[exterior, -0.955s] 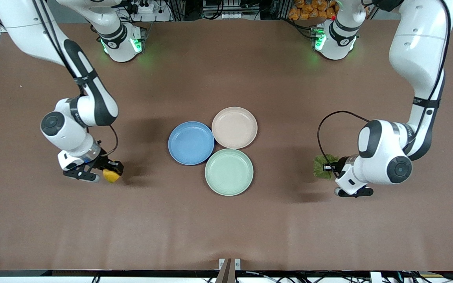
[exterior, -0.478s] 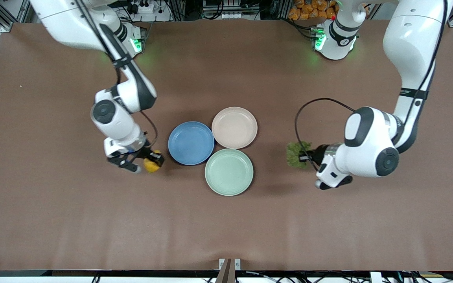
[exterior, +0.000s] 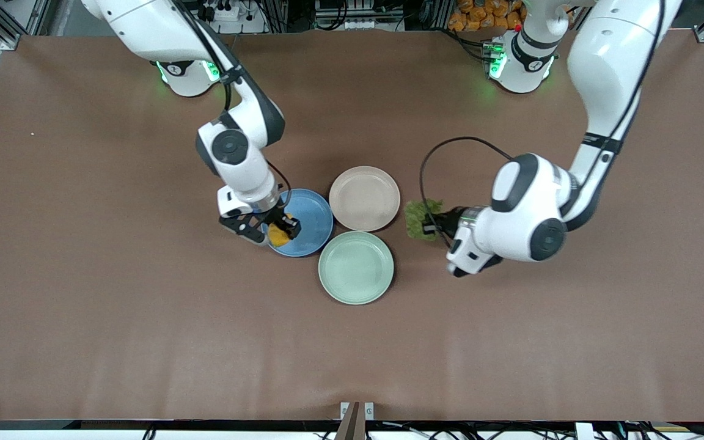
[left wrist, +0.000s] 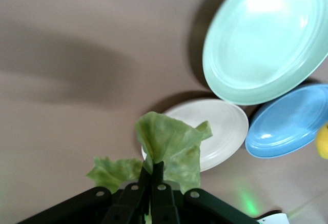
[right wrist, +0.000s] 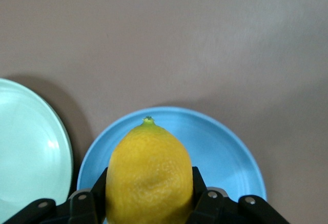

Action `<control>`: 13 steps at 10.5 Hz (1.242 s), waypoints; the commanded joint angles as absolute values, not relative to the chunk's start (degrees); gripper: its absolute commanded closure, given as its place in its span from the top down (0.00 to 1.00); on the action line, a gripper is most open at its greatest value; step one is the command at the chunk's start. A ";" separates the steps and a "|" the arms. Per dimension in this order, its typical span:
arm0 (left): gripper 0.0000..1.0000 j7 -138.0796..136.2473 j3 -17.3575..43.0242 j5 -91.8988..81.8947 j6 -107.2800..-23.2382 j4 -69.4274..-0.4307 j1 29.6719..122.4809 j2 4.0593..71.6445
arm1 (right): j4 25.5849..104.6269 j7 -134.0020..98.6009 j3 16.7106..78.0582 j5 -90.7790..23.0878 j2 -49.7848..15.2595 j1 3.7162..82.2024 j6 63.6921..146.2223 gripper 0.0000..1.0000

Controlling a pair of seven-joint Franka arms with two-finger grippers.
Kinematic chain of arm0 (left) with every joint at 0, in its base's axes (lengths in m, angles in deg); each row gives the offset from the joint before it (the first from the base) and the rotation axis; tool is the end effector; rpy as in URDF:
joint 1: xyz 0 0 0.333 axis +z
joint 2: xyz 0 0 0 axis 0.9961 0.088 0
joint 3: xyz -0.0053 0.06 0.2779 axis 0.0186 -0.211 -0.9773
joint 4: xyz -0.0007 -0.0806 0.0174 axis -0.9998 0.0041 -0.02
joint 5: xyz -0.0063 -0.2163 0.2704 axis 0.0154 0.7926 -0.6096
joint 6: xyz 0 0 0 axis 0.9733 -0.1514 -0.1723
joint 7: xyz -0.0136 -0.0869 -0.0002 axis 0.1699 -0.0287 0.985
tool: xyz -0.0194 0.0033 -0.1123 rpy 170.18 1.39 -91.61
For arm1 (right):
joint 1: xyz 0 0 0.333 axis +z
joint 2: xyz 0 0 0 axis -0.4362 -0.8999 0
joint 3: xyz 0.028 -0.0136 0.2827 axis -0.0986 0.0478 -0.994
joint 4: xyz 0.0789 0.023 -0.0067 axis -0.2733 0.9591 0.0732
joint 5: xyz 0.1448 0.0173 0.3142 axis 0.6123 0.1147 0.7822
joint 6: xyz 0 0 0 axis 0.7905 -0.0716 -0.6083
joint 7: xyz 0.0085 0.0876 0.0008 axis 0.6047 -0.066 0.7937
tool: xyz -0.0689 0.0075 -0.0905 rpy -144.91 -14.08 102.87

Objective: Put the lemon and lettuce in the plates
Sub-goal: 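Carry the lettuce to the beige plate while the right gripper carries the lemon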

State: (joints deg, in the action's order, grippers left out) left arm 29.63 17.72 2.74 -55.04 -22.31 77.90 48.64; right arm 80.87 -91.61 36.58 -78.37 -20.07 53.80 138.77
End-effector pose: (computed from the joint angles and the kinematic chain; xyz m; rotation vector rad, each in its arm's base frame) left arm 0.5399 -0.3010 0.2967 2.7418 0.3907 -0.6924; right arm 0.4845 0.3187 0.2432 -2.9390 0.7896 -0.1841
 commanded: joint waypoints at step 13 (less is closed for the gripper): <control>0.33 47.73 17.27 3.94 -71.23 -25.13 65.36 56.97 | 76.30 -90.08 26.21 -84.93 -9.82 41.53 121.97 1.00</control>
